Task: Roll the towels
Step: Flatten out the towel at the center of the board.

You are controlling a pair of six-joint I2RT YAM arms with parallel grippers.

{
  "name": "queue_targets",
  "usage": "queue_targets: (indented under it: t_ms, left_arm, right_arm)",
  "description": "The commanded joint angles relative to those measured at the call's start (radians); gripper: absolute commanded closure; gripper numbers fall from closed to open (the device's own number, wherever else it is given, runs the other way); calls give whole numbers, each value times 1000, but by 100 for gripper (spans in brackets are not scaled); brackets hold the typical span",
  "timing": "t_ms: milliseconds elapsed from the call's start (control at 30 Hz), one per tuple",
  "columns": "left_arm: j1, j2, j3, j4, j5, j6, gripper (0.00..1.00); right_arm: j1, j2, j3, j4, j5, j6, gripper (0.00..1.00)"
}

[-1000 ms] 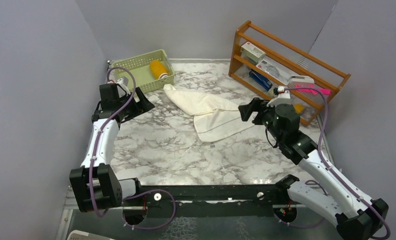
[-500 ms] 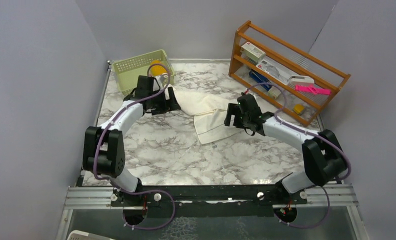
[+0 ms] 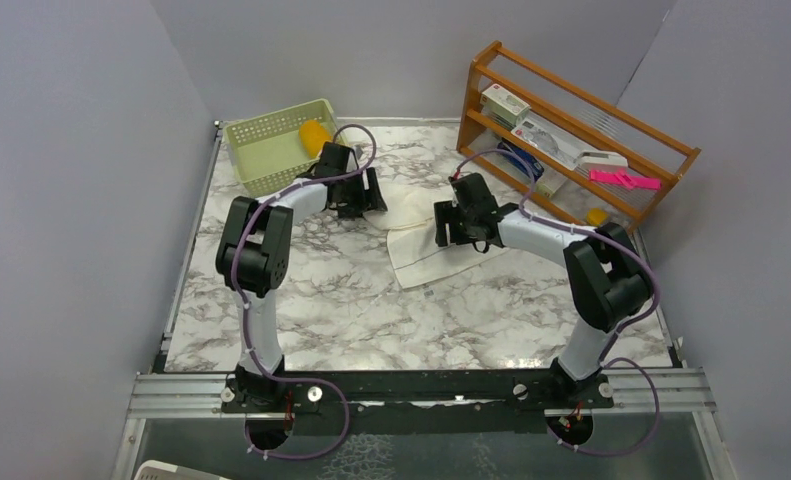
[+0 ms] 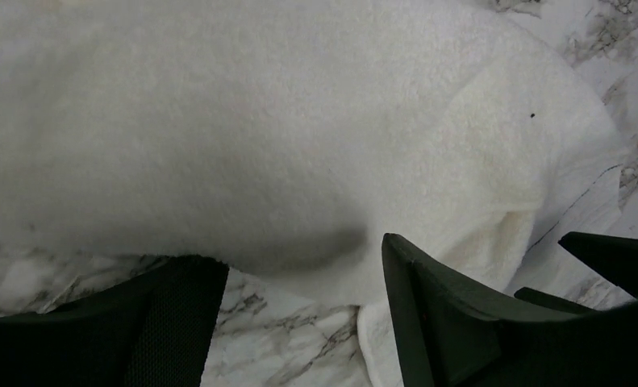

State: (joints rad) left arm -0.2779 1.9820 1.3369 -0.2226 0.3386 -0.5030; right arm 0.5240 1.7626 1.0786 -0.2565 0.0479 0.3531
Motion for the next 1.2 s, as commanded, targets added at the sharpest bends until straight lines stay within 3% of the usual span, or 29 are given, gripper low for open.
queue_targets:
  t_ms: [0, 100, 167, 200, 300, 333, 567, 733, 867, 933, 1033, 1133, 1167]
  left_arm:
    - [-17, 86, 104, 23, -41, 3, 39]
    - [-17, 121, 153, -2, -64, 29, 64]
    - [-14, 129, 194, -38, -82, 46, 95]
    - [-11, 129, 214, -58, -96, 52, 100]
    - [4, 108, 269, -126, -122, 76, 100]
    - [13, 92, 275, -146, -127, 85, 100]
    - [134, -177, 176, -239, -127, 139, 100]
    - [150, -436, 156, -464, -81, 198, 100]
    - [144, -728, 51, -568, -68, 144, 86]
    - [144, -798, 57, -645, -125, 153, 71]
    - [144, -782, 90, -740, -210, 234, 38]
    - [146, -685, 69, -757, -320, 315, 16]
    - [151, -654, 57, -745, -340, 333, 14]
  right_arm:
    - [8, 0, -18, -19, 69, -63, 36]
    - [8, -1, -51, -21, 90, -48, 45]
    - [7, -5, -79, -8, 88, -32, 52]
    - [5, -6, -91, -1, 84, -25, 61]
    - [-17, -2, -107, 7, 48, -4, 95]
    - [-27, -4, -109, 5, 40, 2, 99]
    - [-112, -150, -133, -25, 52, 9, 99]
    - [-99, -303, -48, -126, 49, -30, 99]
    - [-63, -431, 33, -197, 50, -48, 99]
    - [-61, -464, 56, -234, 53, -58, 99]
    - [-61, -491, 30, -245, 81, -77, 99]
    - [-69, -459, -2, -271, 93, -72, 99]
    - [-77, -442, 0, -290, 72, -60, 99]
